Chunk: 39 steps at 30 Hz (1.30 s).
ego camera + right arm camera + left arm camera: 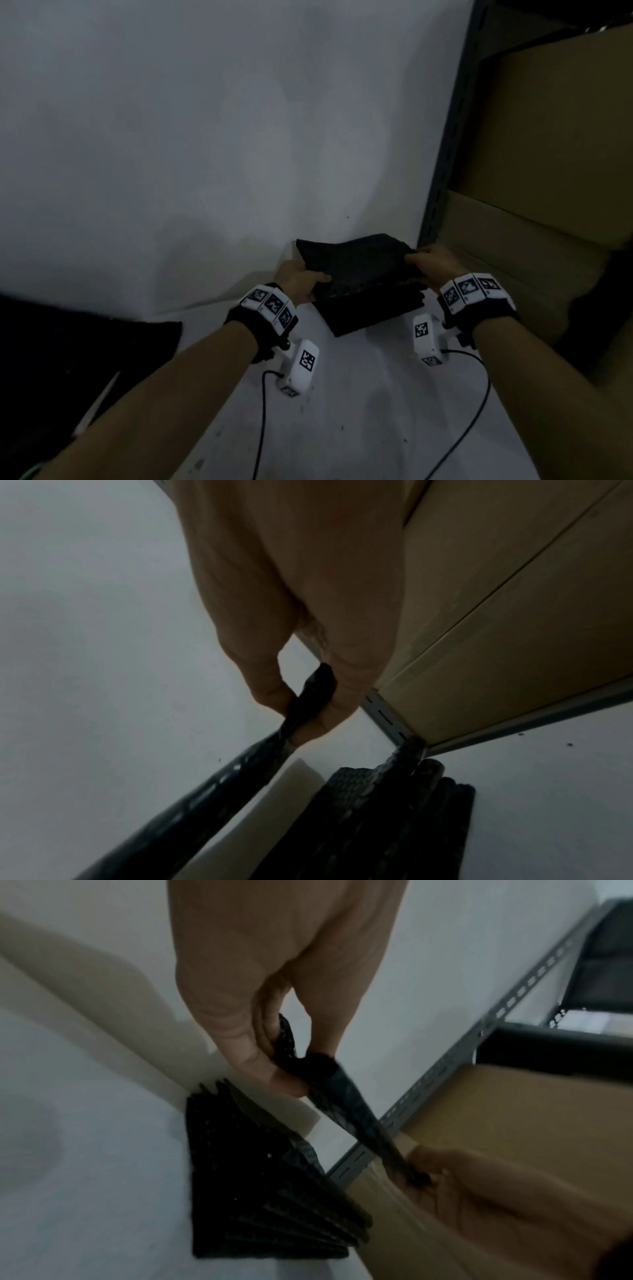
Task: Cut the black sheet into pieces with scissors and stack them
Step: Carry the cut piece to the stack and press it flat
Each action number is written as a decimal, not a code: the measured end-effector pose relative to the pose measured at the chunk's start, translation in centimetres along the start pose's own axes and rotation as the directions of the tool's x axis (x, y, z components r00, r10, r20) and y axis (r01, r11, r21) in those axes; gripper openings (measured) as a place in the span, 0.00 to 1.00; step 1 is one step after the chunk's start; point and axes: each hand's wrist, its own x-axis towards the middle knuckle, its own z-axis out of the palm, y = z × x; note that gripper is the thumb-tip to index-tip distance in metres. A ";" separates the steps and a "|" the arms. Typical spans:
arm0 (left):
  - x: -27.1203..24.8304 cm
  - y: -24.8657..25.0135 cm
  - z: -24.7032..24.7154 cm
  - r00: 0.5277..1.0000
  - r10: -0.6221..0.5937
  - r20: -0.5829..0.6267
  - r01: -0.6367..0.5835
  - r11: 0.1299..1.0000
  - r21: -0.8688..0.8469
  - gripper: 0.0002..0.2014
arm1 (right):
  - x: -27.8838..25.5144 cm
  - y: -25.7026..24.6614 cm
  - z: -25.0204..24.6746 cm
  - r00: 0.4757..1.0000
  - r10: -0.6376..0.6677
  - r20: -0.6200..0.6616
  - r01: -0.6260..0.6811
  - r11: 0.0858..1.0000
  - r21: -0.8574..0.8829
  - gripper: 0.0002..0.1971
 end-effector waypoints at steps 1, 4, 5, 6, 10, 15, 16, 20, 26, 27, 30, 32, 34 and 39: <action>1.2 -0.2 0.7 1.000 0.014 -0.016 -0.014 0.999 0.049 0.20 | 1.4 0.6 0.1 0.999 -0.030 -0.040 0.027 0.997 -0.070 0.09; 4.7 -1.1 1.7 0.981 0.130 -0.141 -0.073 0.933 0.353 0.19 | 3.7 1.8 0.6 0.984 -0.115 -0.139 0.075 0.961 -0.265 0.19; 5.5 -1.4 1.9 0.977 0.146 -0.157 -0.069 0.908 0.413 0.19 | 4.1 2.4 0.8 0.979 -0.144 -0.145 0.097 0.952 -0.290 0.17; 6.2 -1.7 2.1 0.976 0.151 -0.157 -0.066 0.892 0.447 0.20 | 4.4 2.9 1.2 0.978 -0.160 -0.137 0.111 0.943 -0.313 0.14; 7.6 -3.0 2.1 0.983 0.153 -0.099 -0.070 0.818 0.571 0.27 | 6.0 5.4 2.2 0.983 -0.178 -0.046 0.139 0.886 -0.442 0.10; 8.4 -4.2 1.6 0.988 0.145 -0.052 -0.091 0.819 0.566 0.29 | 5.8 6.5 2.3 0.985 -0.172 0.012 0.152 0.838 -0.525 0.10; 8.4 -4.3 1.6 0.985 0.162 -0.055 -0.099 0.804 0.586 0.33 | 5.6 6.5 2.3 0.985 -0.173 0.023 0.156 0.815 -0.558 0.10; 7.9 -4.2 2.4 0.922 0.386 -0.028 -0.223 0.588 0.778 0.47 | 4.7 6.2 2.7 0.963 -0.259 0.077 0.219 0.580 -0.785 0.15; 8.1 -3.2 4.0 0.870 0.425 0.252 -0.402 0.312 0.861 0.32 | 4.7 5.4 4.3 0.912 -0.258 0.319 0.404 0.430 -0.807 0.24; 8.2 -3.1 4.4 0.895 0.363 0.260 -0.377 0.301 0.876 0.35 | 4.8 5.3 4.3 0.923 -0.219 0.316 0.383 0.456 -0.804 0.24; 8.2 -4.1 5.3 0.963 0.119 0.240 -0.261 0.215 0.941 0.47 | 5.0 4.9 4.8 0.938 -0.171 0.303 0.347 0.521 -0.780 0.19; 8.3 -4.7 5.6 0.976 0.028 0.215 -0.217 0.181 0.959 0.51 | 5.1 4.9 5.5 0.949 -0.172 0.265 0.316 0.532 -0.786 0.18; 8.5 -5.0 5.6 0.978 -0.002 0.209 -0.206 0.151 0.967 0.52 | 5.5 5.5 6.5 0.952 -0.157 0.263 0.306 0.536 -0.787 0.25; 8.9 -5.0 5.0 0.975 -0.073 0.212 -0.203 0.108 0.973 0.54 | 7.3 6.9 8.0 0.907 -0.127 0.402 0.388 0.625 -0.677 0.31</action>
